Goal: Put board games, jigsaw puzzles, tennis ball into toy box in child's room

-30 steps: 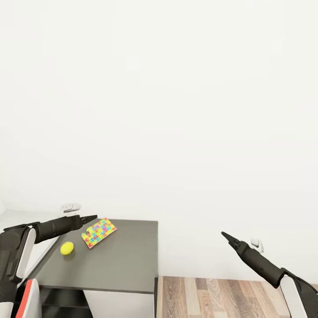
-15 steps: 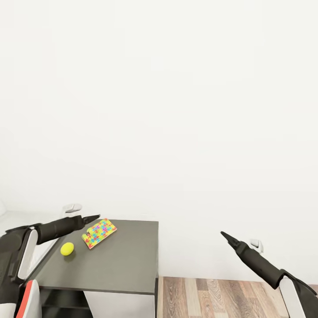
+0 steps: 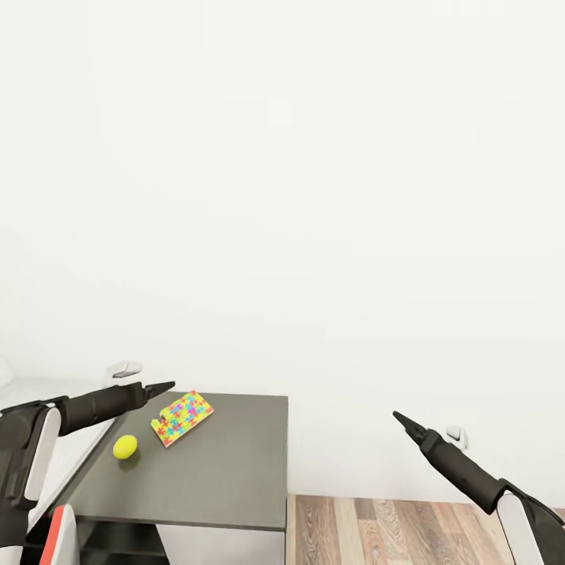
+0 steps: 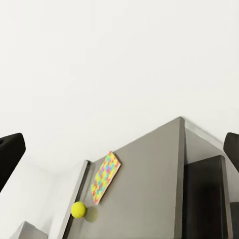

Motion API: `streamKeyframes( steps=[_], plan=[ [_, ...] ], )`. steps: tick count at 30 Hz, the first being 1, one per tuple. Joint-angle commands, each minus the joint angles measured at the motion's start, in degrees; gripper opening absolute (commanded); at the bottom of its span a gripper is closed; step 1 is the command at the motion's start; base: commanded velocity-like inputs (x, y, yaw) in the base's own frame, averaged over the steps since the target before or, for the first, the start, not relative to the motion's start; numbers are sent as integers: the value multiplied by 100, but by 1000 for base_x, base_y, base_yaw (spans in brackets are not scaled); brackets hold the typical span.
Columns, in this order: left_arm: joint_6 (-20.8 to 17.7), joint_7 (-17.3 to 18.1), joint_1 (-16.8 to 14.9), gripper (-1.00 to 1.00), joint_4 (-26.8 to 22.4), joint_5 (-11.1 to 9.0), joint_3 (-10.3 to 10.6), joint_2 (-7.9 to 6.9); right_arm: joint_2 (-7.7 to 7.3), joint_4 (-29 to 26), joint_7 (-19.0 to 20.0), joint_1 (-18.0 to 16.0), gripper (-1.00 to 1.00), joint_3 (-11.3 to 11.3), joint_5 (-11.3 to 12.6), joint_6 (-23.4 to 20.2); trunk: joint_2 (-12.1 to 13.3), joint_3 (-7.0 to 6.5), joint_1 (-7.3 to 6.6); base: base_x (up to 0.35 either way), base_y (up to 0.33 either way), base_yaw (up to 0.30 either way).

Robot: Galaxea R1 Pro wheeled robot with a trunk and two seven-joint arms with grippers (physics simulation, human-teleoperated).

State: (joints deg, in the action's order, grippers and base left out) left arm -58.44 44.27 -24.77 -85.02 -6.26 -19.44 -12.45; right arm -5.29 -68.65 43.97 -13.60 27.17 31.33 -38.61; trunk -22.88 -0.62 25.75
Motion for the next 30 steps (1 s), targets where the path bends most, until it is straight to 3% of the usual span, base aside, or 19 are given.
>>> streamKeyframes(
  steps=[1,9,30],
  plan=[
    [-44,-25,-2,100,2,-33,-2,-1,1,1,7,-3,100,4,22,-39,-4,2,3,101,125,0],
    [-37,-77,-2,100,3,6,25,4,-14,-6,-16,-9,100,-176,22,-42,-4,2,3,72,71,0],
    [57,-89,-2,100,42,12,36,6,-16,1,-203,-13,100,-209,22,-68,-4,28,3,59,35,0]
  ],
)
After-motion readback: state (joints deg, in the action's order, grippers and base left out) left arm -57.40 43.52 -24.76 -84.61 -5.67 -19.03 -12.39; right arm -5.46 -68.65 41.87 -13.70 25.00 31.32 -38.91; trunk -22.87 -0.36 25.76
